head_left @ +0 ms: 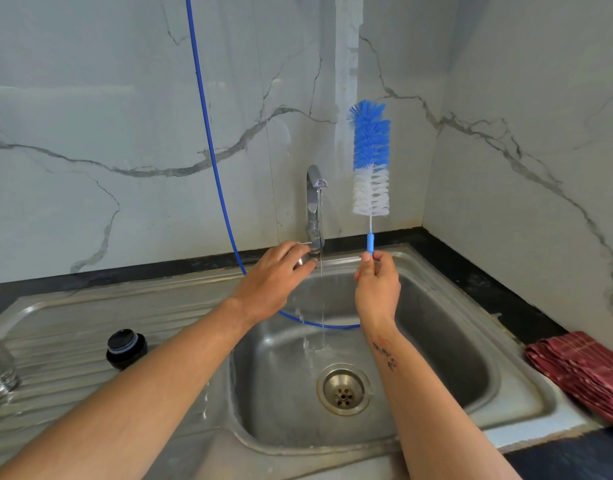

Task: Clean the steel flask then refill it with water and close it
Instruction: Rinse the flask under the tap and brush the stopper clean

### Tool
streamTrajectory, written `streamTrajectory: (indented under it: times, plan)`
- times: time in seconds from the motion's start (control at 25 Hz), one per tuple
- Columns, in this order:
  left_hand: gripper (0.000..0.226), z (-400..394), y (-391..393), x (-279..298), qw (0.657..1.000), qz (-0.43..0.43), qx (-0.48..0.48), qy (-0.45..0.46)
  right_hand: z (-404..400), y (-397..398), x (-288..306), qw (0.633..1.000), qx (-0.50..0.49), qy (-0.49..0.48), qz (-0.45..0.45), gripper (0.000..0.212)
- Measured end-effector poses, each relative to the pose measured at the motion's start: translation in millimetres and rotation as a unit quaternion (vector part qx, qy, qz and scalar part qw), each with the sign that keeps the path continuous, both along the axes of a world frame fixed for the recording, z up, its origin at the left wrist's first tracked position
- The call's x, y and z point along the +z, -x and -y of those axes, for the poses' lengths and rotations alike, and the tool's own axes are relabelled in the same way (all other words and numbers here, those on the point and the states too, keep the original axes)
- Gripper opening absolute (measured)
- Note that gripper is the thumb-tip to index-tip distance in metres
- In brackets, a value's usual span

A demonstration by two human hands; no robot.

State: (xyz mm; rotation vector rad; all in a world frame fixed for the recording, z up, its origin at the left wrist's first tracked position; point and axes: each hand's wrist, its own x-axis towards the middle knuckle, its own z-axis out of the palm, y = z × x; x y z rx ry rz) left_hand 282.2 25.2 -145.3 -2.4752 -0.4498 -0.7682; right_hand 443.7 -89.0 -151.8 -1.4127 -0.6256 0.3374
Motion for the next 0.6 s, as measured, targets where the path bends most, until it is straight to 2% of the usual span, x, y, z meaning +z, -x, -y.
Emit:
streamTrajectory:
  times: [0.08,0.16,0.24,0.32,0.4,0.6]
  plan:
    - [0.069,1,0,-6,0.998,0.03,0.004,0.051,0,-1,0,1.0,0.003,0.002,0.0,0.014]
    - [0.067,5,-10,-6,0.969,0.126,0.041,0.21,-1,-1,0,1.0,0.002,-0.001,0.0,0.013]
    - [0.066,12,-27,-5,0.887,0.198,0.109,0.403,-1,-1,0,1.0,0.002,-0.002,0.0,0.013]
    - [0.061,18,-42,-11,0.812,0.208,0.172,0.517,0,-1,0,1.0,0.001,-0.003,-0.003,0.014]
    - [0.057,22,-54,-21,0.771,0.226,0.186,0.566,-1,-2,-1,1.0,-0.003,-0.01,-0.007,0.015]
    - [0.05,20,-63,-27,0.718,0.294,0.179,0.605,0,-2,1,0.999,0.006,-0.033,0.012,0.021]
